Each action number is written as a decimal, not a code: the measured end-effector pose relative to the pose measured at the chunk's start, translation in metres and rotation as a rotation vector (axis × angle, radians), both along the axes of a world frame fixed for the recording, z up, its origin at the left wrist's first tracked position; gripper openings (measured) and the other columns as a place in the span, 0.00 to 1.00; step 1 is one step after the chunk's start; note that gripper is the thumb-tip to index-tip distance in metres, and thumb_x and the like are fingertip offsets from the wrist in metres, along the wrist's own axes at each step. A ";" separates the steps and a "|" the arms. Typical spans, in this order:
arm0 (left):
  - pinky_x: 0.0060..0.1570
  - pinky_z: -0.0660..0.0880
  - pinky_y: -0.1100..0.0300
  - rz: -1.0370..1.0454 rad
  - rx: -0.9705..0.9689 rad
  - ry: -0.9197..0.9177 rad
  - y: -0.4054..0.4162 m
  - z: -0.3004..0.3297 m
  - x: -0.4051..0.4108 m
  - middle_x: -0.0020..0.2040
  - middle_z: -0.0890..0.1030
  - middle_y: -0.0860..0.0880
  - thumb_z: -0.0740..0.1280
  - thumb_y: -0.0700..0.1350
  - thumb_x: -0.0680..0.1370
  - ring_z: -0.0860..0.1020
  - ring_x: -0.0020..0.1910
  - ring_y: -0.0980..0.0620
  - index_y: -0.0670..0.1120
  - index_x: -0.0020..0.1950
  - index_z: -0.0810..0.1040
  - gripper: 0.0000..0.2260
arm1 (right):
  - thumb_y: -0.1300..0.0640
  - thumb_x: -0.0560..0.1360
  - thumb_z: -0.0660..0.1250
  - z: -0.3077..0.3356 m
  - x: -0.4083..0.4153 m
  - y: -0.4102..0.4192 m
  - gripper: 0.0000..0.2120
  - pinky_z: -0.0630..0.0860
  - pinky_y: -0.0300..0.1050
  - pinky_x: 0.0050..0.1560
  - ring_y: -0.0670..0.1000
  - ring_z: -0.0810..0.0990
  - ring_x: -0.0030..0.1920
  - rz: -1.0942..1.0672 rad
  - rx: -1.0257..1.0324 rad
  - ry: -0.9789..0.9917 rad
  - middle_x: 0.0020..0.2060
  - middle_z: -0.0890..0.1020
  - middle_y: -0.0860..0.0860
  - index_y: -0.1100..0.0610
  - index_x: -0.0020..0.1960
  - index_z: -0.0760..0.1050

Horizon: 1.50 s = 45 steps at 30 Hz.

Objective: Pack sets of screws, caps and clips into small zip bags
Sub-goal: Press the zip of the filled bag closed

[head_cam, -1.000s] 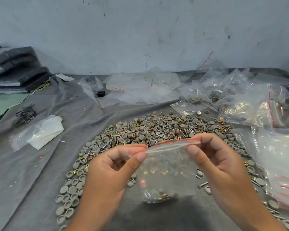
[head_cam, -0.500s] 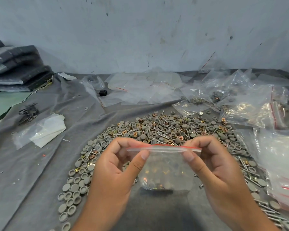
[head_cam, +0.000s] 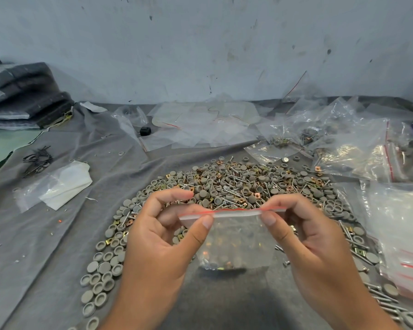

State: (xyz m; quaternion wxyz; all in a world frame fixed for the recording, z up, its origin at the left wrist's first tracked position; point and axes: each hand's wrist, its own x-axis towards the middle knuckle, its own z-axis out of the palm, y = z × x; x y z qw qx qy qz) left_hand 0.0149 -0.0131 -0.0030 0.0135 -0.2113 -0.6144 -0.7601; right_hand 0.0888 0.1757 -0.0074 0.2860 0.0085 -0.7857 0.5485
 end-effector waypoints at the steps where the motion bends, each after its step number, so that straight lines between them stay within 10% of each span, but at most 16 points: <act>1: 0.38 0.76 0.69 0.002 0.000 0.009 0.001 0.001 0.001 0.44 0.87 0.47 0.78 0.50 0.65 0.82 0.38 0.58 0.59 0.49 0.81 0.14 | 0.41 0.77 0.64 0.000 0.000 -0.001 0.08 0.70 0.32 0.38 0.47 0.77 0.39 -0.014 0.019 -0.004 0.41 0.81 0.44 0.42 0.51 0.78; 9: 0.44 0.79 0.60 -0.031 -0.067 0.064 0.004 0.005 0.006 0.47 0.86 0.46 0.78 0.51 0.67 0.84 0.46 0.51 0.60 0.52 0.78 0.17 | 0.39 0.76 0.60 -0.004 0.002 -0.012 0.09 0.72 0.45 0.41 0.51 0.78 0.41 -0.024 0.014 0.000 0.39 0.79 0.45 0.40 0.51 0.75; 15: 0.33 0.76 0.67 -0.021 -0.094 0.062 0.004 0.009 0.009 0.43 0.86 0.46 0.79 0.51 0.65 0.84 0.37 0.55 0.57 0.50 0.77 0.17 | 0.40 0.75 0.67 0.000 0.003 -0.018 0.08 0.72 0.34 0.42 0.46 0.79 0.43 0.041 0.051 0.037 0.42 0.80 0.41 0.41 0.52 0.78; 24: 0.44 0.80 0.65 -0.017 -0.124 0.179 0.004 0.008 0.011 0.46 0.87 0.47 0.78 0.49 0.70 0.86 0.46 0.48 0.57 0.48 0.73 0.15 | 0.47 0.76 0.67 0.004 0.002 -0.015 0.06 0.70 0.25 0.39 0.38 0.78 0.39 -0.019 0.169 0.122 0.39 0.81 0.38 0.47 0.47 0.80; 38: 0.46 0.79 0.60 -0.022 -0.179 0.194 0.004 0.008 0.013 0.44 0.87 0.49 0.79 0.51 0.69 0.86 0.44 0.49 0.58 0.48 0.71 0.18 | 0.49 0.76 0.72 0.004 0.000 -0.020 0.12 0.82 0.44 0.48 0.47 0.86 0.48 0.048 0.050 0.225 0.47 0.85 0.42 0.43 0.59 0.77; 45: 0.39 0.79 0.59 -0.029 -0.061 0.079 -0.001 0.007 0.004 0.43 0.87 0.44 0.82 0.61 0.63 0.84 0.39 0.50 0.61 0.47 0.74 0.21 | 0.48 0.72 0.74 0.006 0.002 -0.012 0.15 0.81 0.38 0.45 0.47 0.85 0.47 0.012 -0.055 0.154 0.46 0.85 0.44 0.39 0.57 0.77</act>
